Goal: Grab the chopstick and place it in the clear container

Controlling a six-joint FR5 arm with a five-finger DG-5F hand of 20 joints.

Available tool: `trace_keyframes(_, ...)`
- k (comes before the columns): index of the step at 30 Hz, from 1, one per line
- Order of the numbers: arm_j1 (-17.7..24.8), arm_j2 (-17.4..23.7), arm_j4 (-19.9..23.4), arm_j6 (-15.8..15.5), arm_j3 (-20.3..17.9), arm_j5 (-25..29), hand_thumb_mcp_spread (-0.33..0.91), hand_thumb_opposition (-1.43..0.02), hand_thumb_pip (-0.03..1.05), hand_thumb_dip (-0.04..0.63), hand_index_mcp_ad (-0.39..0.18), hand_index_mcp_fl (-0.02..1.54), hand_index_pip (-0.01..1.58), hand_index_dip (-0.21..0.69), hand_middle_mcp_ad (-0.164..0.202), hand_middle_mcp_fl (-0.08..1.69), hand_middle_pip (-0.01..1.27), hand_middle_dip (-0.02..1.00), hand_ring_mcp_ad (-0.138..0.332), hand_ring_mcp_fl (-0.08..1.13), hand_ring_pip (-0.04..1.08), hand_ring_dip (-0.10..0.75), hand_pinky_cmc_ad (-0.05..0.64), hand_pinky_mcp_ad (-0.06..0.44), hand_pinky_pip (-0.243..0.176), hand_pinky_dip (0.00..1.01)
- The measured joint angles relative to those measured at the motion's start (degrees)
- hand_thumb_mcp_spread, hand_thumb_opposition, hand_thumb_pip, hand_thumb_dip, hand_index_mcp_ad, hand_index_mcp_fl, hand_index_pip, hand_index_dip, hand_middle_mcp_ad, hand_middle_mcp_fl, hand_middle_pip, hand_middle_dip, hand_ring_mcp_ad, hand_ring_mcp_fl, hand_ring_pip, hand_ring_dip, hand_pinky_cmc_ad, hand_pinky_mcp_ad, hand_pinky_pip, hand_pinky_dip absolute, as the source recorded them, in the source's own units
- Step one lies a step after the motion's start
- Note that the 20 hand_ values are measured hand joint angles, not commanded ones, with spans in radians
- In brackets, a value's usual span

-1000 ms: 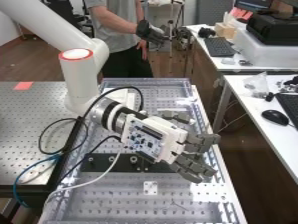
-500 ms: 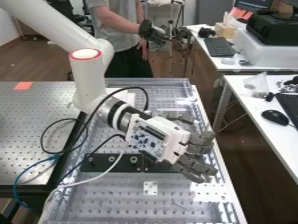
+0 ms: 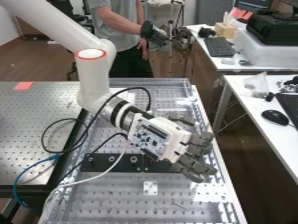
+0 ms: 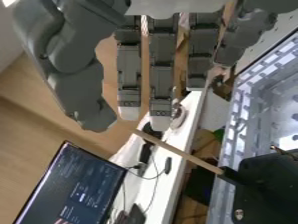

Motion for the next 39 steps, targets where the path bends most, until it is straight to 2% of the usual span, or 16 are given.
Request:
trace_keyframes(3, 0.22, -0.28, -0.08, -0.06, 0.37, 1.12, 0.43, -0.78, 0.72, 0.307, -0.038, 0.14, 1.3, 0.028, 0.075, 0.49, 0.59, 0.57, 0.164, 0.31, 0.08, 0.332, 0.26, 0.202, -0.045, 0.19)
trace_keyframes(10, 0.74, -0.61, 0.22, -0.16, 0.82, 3.09, 0.43, -0.78, 0.71, 0.307, -0.038, 0.11, 1.31, 0.019, 0.077, 0.47, 0.61, 0.57, 0.166, 0.31, 0.08, 0.333, 0.279, 0.199, -0.044, 0.19)
trace_keyframes(14, 1.03, -0.71, 0.56, -0.29, 0.88, 3.54, 0.43, -0.78, 0.71, 0.307, -0.038, 0.14, 1.33, 0.016, 0.075, 0.47, 0.63, 0.57, 0.148, 0.31, 0.08, 0.34, 0.278, 0.202, -0.044, 0.19)
trace_keyframes(19, 1.21, -1.0, 0.47, -0.1, 1.22, 3.5, 0.44, -0.78, 0.71, 0.293, -0.037, 0.16, 1.34, 0.01, 0.077, 0.48, 0.63, 0.57, 0.15, 0.33, 0.08, 0.344, 0.3, 0.199, -0.044, 0.19)
trace_keyframes(34, 1.58, -2.02, -0.58, -1.0, 2.86, 3.66, 0.44, -0.78, 0.69, 0.29, -0.037, 0.22, 1.34, 0.01, 0.077, 0.48, 0.65, 0.57, 0.14, 0.35, 0.08, 0.363, 0.295, 0.199, -0.044, 0.2)
trace_keyframes(36, 1.55, -2.11, -0.58, -1.28, 3.07, 3.83, 0.46, -0.78, 0.69, 0.29, -0.037, 0.23, 1.34, 0.01, 0.077, 0.5, 0.66, 0.58, 0.138, 0.38, 0.08, 0.379, 0.312, 0.202, -0.044, 0.2)
trace_keyframes(39, 1.5, -2.18, -0.71, -1.32, 3.18, 3.84, 0.46, -0.78, 0.69, 0.29, -0.056, 0.24, 1.34, 0.009, 0.077, 0.5, 0.68, 0.58, 0.127, 0.38, 0.08, 0.377, 0.312, 0.199, -0.044, 0.2)
